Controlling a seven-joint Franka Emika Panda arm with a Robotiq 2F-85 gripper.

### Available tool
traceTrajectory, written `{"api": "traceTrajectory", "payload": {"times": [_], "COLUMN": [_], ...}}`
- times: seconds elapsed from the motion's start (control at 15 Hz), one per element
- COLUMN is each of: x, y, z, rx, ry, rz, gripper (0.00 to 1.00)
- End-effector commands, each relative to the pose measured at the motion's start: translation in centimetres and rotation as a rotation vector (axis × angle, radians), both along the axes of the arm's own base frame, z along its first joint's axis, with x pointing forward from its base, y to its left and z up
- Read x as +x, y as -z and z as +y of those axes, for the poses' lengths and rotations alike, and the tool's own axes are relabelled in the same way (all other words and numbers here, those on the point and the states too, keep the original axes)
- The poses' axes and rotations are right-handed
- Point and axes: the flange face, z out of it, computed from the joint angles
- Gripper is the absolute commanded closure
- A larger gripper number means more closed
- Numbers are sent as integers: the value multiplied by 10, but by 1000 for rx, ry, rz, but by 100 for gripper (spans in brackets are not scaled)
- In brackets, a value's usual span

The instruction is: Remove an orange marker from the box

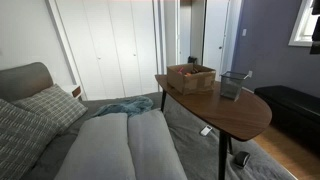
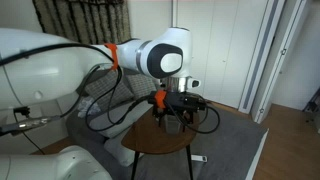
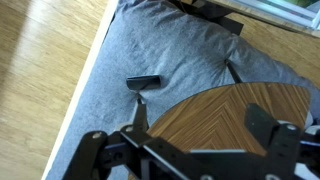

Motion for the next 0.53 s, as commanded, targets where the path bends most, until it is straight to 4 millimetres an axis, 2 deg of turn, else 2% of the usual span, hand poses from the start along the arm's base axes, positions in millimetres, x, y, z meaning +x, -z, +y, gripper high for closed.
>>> {"api": "traceTrajectory", "payload": {"times": [0.0,0.2,0.27,0.47], "x": [0,0,12,49], "y": [-1,-1,0,-11], "z": [0,0,9,53], "rx": [0,0,8,20], "ry": [0,0,-29,-187], "rz": [1,1,-20,-101], "gripper": [0,0,0,0]}}
